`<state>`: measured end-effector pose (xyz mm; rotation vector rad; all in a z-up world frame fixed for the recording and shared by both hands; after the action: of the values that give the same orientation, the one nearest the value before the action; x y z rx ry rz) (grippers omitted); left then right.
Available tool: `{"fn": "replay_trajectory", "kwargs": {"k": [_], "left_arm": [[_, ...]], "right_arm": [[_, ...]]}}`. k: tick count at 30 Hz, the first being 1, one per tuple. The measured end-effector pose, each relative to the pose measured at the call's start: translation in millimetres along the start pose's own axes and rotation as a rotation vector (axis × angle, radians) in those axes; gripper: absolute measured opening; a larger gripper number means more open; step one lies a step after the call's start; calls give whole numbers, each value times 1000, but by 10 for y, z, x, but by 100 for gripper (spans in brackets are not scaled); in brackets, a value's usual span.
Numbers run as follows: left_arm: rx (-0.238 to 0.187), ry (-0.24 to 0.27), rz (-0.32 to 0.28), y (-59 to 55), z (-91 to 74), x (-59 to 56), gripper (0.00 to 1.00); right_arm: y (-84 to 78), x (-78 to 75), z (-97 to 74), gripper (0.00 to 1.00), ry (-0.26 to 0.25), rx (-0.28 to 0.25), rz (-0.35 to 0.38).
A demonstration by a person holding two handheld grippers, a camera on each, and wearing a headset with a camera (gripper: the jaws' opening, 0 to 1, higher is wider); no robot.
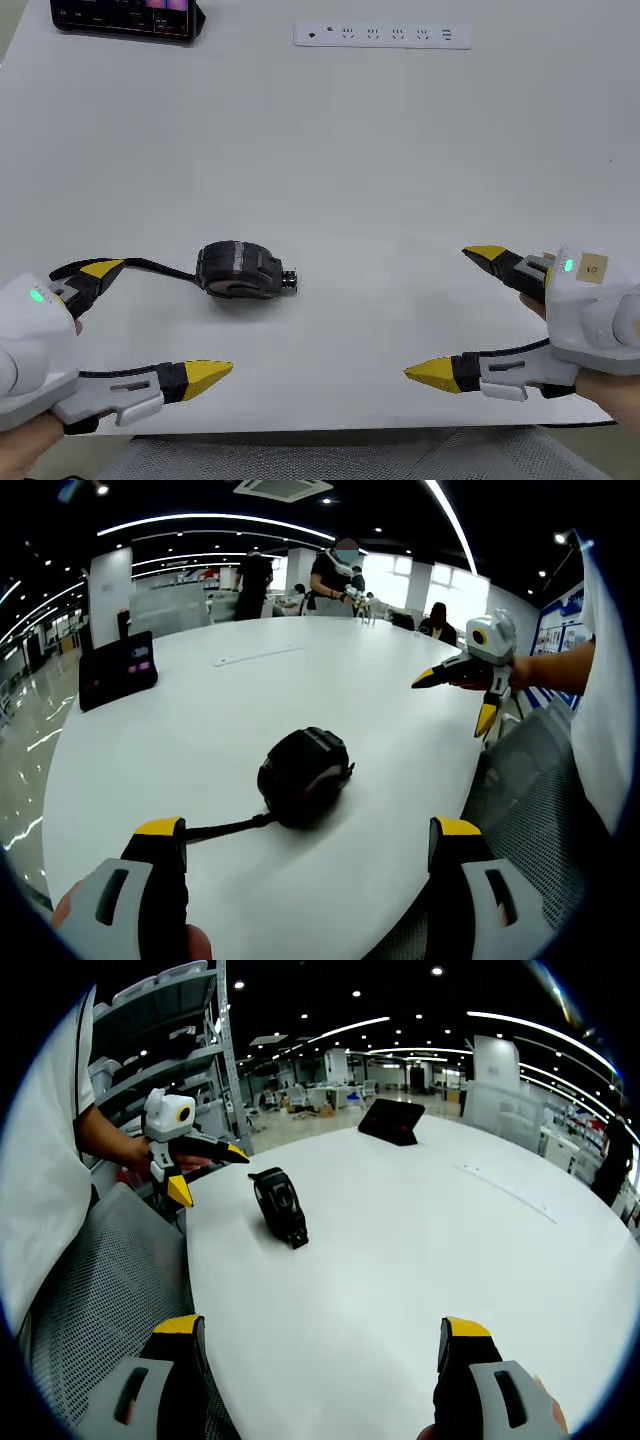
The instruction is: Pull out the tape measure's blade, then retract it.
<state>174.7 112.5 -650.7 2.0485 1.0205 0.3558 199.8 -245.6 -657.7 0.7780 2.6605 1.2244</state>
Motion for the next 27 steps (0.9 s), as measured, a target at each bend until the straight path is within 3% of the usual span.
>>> {"fn": "replay_trajectory", "kwargs": {"k": [13, 27], "left_arm": [[16, -13, 60, -26, -39, 5, 99], [13, -11, 111, -43, -56, 27, 99]], "right_arm": [[-104, 6, -96, 99, -10, 3, 15], [-132, 32, -58, 99, -12, -10, 31]]}}
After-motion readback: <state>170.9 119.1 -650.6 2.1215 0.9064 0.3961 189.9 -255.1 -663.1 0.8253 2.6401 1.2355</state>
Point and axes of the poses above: the centre of the closed fingertips' face, and the gripper's own axes: z roughly forward along the fingers, x roughly to its left, y roughly out of its top, the point moved 9 cm from there along -z, roughly backward along the fingers, and after that the axes turned 4 degrees about x, right-handed, at the moved point
